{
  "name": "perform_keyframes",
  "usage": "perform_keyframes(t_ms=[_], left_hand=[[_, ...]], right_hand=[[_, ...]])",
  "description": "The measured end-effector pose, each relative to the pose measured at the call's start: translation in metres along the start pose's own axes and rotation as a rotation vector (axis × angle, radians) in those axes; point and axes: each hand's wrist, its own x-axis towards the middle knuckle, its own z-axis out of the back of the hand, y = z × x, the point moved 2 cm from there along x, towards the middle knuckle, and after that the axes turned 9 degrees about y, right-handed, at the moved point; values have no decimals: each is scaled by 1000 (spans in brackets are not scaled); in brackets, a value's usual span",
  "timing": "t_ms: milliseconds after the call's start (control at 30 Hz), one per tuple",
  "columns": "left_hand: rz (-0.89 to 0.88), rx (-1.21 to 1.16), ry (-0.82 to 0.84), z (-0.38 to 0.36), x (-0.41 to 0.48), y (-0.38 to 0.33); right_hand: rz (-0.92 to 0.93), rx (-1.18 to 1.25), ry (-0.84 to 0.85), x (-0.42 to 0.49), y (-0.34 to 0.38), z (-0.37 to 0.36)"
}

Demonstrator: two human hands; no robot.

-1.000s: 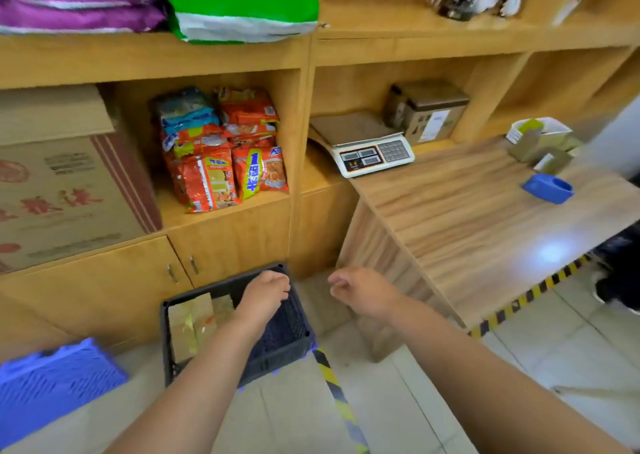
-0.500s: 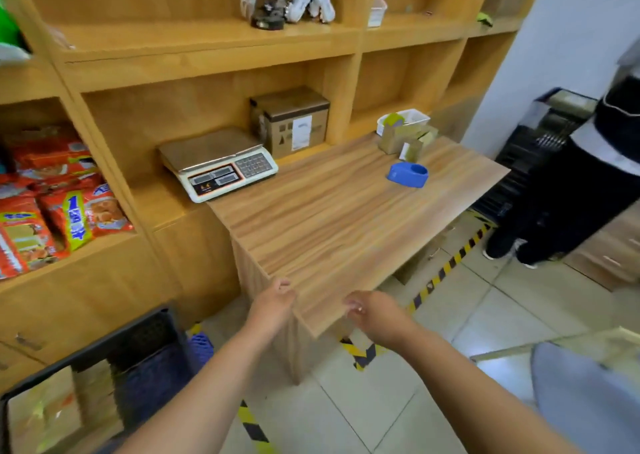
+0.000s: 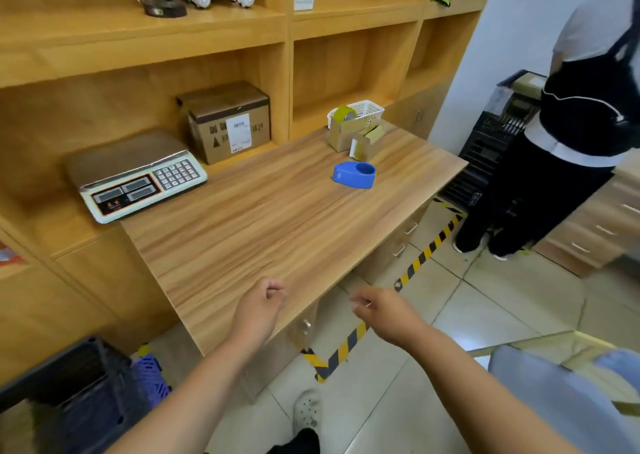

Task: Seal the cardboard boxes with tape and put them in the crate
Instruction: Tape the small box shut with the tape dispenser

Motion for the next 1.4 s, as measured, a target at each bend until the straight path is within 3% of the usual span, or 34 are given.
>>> perform_keyframes(t_ms=[433,667,1133,1400], left_hand=[[14,-172,108,-62,211,-92],[36,-255,51,-66,312,-132],[100,-371,-105,-97,416,-164],[167,-204,-202,-140,490,-218]], right_hand=[[-24,16,-16,168,-57,138],[-27,20,-28,266,-69,201],[34,148,3,405,-98,279],[137,59,44,494,-127,356]])
